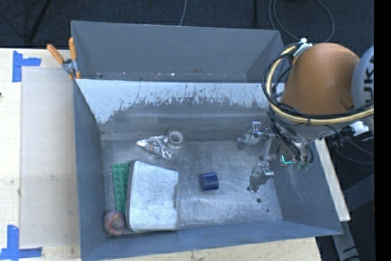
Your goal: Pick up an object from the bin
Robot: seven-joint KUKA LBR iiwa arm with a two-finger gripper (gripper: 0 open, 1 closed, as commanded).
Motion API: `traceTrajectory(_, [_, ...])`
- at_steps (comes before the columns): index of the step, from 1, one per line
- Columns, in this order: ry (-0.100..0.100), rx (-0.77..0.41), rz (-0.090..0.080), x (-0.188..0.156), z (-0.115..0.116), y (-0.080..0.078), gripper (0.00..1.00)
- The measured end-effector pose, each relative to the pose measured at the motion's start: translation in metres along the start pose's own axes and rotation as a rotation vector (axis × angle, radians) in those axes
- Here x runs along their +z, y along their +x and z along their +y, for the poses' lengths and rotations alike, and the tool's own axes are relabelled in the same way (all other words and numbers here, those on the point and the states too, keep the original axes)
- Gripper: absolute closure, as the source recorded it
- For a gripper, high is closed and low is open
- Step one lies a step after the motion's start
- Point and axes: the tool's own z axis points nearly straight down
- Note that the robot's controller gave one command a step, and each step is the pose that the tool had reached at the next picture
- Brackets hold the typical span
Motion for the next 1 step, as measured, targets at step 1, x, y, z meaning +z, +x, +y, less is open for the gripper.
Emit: traceTrajectory(1, [0.001, -0.297, -0.01, 0.1427, 0.0603, -0.019, 0.0])
